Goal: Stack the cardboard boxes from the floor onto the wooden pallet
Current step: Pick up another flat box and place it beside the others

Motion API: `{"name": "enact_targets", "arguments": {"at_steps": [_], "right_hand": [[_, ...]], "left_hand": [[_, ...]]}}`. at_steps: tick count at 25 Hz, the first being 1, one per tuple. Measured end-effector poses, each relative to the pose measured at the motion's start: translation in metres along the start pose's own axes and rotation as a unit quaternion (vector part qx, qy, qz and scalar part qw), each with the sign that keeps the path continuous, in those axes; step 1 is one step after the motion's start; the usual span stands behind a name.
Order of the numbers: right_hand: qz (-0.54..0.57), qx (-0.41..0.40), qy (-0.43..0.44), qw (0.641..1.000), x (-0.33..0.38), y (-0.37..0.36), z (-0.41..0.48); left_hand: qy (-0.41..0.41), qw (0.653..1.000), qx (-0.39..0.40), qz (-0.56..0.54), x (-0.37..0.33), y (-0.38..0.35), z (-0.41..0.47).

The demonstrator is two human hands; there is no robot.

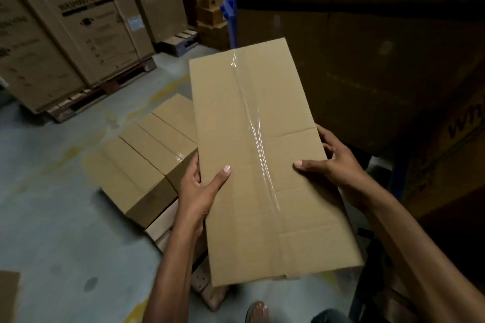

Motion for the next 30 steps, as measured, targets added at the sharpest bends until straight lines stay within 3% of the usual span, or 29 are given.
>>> {"name": "enact_targets", "arguments": {"at_steps": [6, 13, 19, 30], "right_hand": [[0.001, 0.009, -0.048, 0.999, 0.010, 0.069, 0.142], [-0.033, 0.103, -0.086, 0.990, 0.053, 0.127, 0.295], [-0.095, 0.147, -0.084, 0.981, 0.102, 0.140, 0.397], [-0.133, 0.166, -0.084, 0.974, 0.134, 0.148, 0.556]], "left_hand": [[0.064, 0.998, -0.009, 0.013, 0.037, -0.084, 0.110], [0.085, 0.989, -0.118, 0.029, 0.057, -0.164, 0.198], [0.113, 0.977, -0.174, 0.044, 0.063, -0.203, 0.263], [0.122, 0.971, -0.203, 0.022, 0.102, -0.252, 0.389]]}}
Point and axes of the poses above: each hand's wrist, its own z-axis towards the middle knuckle, its own y-axis out of the back of the hand, x = y × z, the point moved 9 cm from there along z, towards the middle knuckle, and after that the axes turned 9 degrees about -y, right-handed, at the moved point
